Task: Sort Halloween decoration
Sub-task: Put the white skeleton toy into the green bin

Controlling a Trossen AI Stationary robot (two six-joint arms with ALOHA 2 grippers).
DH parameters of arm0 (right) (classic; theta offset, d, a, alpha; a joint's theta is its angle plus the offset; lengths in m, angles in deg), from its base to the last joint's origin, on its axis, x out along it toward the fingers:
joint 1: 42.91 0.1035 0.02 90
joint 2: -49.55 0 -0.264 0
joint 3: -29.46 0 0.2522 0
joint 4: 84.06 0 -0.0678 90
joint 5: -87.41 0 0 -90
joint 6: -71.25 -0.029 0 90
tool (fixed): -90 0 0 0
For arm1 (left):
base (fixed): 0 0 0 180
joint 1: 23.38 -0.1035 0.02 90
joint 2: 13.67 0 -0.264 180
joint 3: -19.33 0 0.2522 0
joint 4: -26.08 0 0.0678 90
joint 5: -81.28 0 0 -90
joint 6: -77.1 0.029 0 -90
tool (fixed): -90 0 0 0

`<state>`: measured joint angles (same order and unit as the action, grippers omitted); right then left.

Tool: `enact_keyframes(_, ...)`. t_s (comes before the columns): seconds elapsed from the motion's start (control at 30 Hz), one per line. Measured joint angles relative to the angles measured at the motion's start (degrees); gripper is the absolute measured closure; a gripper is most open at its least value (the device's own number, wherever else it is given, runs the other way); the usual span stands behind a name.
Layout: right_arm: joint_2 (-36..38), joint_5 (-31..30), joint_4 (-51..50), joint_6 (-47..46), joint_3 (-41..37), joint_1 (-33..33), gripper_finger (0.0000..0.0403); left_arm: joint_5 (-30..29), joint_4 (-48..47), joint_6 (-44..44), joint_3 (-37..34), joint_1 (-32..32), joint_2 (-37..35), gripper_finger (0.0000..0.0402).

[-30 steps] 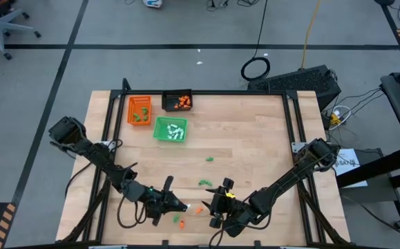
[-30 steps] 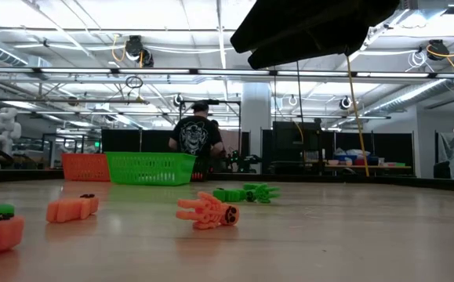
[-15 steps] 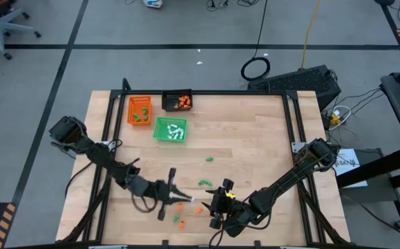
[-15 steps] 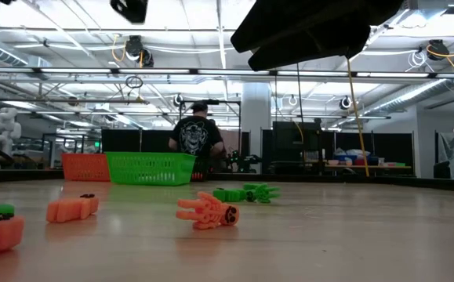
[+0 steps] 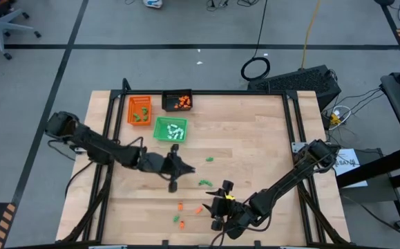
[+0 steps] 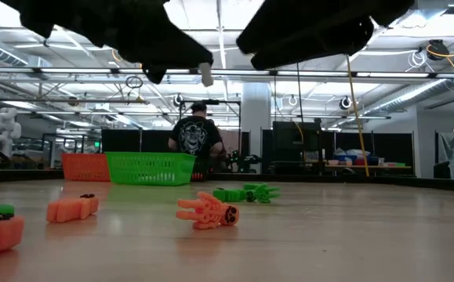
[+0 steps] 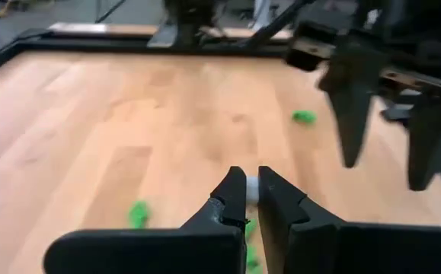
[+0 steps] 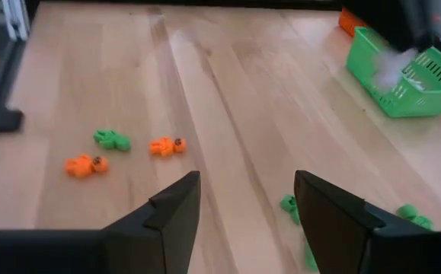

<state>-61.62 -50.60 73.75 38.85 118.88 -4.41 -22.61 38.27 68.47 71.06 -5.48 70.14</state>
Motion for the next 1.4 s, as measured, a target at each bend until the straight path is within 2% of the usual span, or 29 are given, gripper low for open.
enact_keyframes(0.33,-3.1,-0.9,-0.5,7.2,0.0,-3.7,0.0206,0.1,-18.3,-0.2,0.0,-10.5,-12.7,0.0391)
enact_keyframes(0.57,-3.1,-6.0,0.1,14.3,0.0,-7.0,0.0206,0.0,-30.5,-4.4,0.0,-18.1,-14.9,0.0391)
enact_keyframes(0.7,-3.1,-5.9,-0.2,16.8,0.0,-9.5,0.0206,-3.4,-31.4,-6.5,0.0,-20.3,-14.6,0.0391)
enact_keyframes(0.93,-3.1,-5.8,-1.4,18.7,0.0,-12.7,0.0206,-13.5,-31.8,-5.5,0.0,-23.2,-13.1,0.0391)
enact_keyframes(1.1,-3.1,-6.0,-7.8,19.1,0.0,-13.5,0.0206,-11.6,-31.5,-9.7,0.0,-25.5,-9.9,0.0391)
enact_keyframes(1.4,-3.1,-5.2,-20.8,7.2,0.0,-13.4,0.0206,-11.8,-30.8,-13.1,-0.9,-26.9,-4.2,0.0389)
